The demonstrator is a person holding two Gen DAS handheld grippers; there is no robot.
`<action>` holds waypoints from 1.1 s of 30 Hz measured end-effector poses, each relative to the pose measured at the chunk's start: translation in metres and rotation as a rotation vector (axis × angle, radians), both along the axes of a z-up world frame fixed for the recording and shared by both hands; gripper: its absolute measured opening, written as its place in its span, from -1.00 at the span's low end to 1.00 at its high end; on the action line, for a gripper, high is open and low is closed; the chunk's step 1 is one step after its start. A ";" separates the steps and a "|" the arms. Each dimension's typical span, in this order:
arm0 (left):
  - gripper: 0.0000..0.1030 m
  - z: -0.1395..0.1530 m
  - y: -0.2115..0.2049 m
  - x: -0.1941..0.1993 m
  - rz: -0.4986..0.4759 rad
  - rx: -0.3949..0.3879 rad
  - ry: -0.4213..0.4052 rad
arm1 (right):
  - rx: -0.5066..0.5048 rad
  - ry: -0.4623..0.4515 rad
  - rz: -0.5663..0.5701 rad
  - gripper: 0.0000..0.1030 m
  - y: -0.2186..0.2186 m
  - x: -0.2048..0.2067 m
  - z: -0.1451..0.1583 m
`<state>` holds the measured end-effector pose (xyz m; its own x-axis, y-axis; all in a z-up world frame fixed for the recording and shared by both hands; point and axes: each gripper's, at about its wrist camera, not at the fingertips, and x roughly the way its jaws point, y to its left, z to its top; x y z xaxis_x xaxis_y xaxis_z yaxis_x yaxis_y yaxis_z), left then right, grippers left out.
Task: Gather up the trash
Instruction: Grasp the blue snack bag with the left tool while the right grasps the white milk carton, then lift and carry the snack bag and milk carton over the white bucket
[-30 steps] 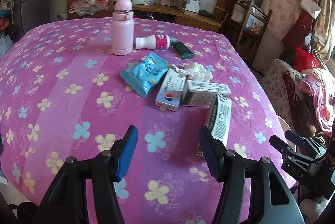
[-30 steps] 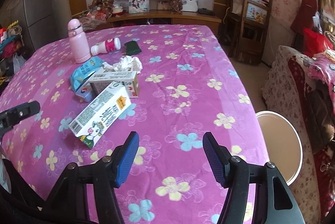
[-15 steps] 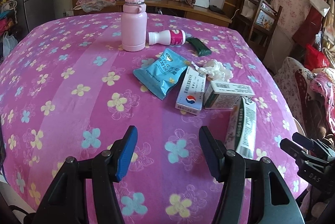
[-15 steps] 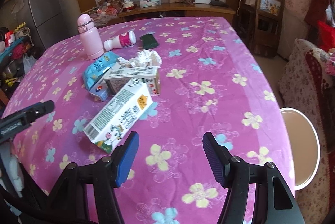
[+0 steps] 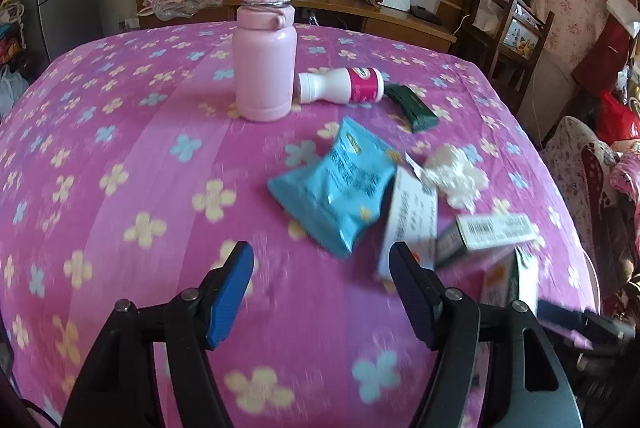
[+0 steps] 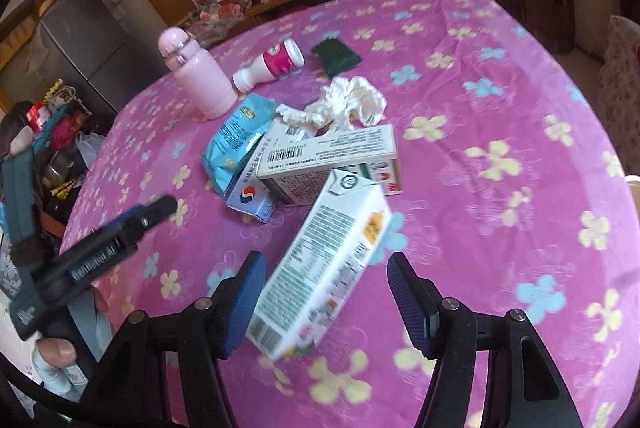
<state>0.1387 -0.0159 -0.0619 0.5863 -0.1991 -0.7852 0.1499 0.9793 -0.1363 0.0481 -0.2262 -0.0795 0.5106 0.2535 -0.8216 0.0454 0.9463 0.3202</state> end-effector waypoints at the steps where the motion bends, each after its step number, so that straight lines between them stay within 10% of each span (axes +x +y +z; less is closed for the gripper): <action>1: 0.39 -0.001 -0.001 0.006 -0.001 0.009 -0.001 | -0.002 0.014 0.001 0.30 0.003 0.003 -0.004; 25: 0.39 -0.043 -0.025 0.094 -0.058 0.005 0.091 | -0.039 0.037 0.125 0.05 -0.014 0.002 -0.009; 33: -0.14 -0.042 -0.006 0.072 -0.021 -0.040 0.158 | -0.035 0.025 0.114 0.10 -0.012 0.002 -0.017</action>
